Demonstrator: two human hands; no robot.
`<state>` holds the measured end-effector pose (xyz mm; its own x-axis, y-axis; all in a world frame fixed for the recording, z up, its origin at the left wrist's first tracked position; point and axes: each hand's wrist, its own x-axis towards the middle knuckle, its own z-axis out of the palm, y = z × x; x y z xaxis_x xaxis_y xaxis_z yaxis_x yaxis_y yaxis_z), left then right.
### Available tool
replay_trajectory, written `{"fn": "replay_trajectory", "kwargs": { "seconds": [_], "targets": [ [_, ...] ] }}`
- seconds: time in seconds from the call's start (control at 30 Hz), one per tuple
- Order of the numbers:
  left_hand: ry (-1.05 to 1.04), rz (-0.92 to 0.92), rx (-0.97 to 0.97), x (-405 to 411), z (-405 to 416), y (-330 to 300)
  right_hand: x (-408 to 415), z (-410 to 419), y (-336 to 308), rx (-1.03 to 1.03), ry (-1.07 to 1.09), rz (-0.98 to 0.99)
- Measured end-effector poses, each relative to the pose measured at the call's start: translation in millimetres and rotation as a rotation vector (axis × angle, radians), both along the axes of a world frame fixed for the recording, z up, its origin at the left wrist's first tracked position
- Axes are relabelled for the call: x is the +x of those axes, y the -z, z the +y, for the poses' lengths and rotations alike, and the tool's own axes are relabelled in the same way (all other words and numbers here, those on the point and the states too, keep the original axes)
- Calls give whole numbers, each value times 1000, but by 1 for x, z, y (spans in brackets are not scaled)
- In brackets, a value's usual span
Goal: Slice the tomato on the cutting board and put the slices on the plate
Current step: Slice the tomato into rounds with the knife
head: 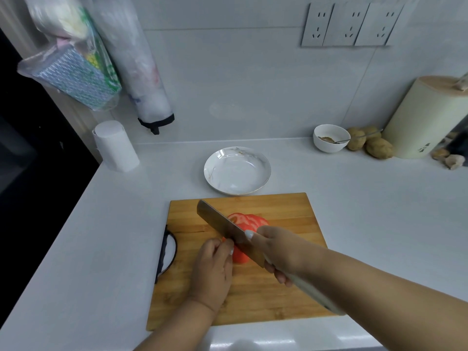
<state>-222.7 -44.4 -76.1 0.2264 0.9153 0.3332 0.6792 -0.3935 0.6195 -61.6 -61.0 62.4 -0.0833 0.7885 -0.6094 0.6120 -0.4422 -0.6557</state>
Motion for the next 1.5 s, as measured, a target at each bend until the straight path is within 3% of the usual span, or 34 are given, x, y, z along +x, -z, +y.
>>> {"fn": "replay_trajectory", "kwargs": {
  "seconds": [0.77, 1.13, 1.5],
  "targets": [
    [36, 58, 48, -3, -1, 1, 25, -21, 18, -141, 82, 42],
    [35, 27, 36, -5, -2, 2, -16, 6, 44, 32, 8, -42],
    [87, 81, 80, -6, -8, 1, -10, 4, 48, 34, 60, 73]
  ]
}}
